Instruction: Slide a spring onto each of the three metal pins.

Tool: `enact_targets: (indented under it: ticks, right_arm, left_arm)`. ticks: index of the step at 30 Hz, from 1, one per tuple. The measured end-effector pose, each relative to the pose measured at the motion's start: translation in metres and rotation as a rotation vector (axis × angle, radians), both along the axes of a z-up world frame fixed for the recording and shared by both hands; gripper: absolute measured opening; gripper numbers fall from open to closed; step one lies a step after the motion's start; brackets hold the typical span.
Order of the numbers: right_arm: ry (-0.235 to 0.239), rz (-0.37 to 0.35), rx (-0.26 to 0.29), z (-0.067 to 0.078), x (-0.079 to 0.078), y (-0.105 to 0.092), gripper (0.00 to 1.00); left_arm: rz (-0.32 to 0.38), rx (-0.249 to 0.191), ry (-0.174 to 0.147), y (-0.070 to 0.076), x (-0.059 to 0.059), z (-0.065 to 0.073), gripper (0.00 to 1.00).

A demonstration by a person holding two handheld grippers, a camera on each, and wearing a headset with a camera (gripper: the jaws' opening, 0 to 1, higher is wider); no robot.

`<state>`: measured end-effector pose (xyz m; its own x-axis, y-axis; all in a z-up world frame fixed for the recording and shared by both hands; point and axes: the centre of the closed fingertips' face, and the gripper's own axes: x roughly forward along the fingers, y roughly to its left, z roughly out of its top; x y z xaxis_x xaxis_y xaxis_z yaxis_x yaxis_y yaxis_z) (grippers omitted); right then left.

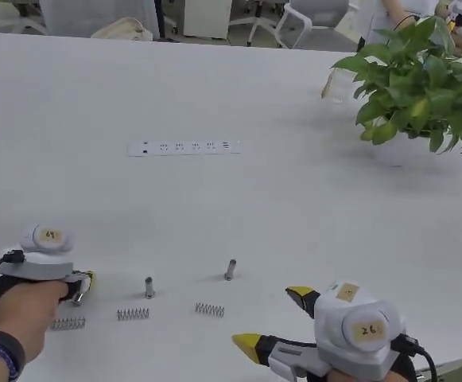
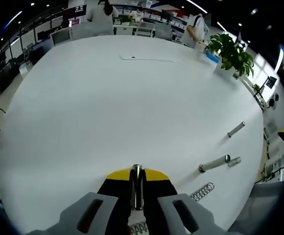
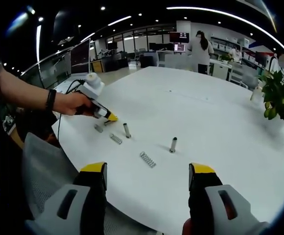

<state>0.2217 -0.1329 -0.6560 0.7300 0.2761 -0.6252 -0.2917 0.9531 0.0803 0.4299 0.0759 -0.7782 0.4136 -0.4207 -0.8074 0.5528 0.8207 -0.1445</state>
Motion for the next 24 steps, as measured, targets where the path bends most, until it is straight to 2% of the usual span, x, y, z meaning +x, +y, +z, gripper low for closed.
enact_targets:
  ticks: [11, 24]
  right_arm:
    - [-0.003, 0.003, 0.004, -0.001, 0.001, 0.003, 0.67]
    - [-0.012, 0.001, 0.005, 0.0, -0.002, 0.003, 0.66]
  left_arm:
    - [0.012, -0.033, -0.047, 0.008, 0.003, 0.019, 0.0]
    - [0.014, -0.034, -0.084, 0.017, -0.001, 0.03, 0.0]
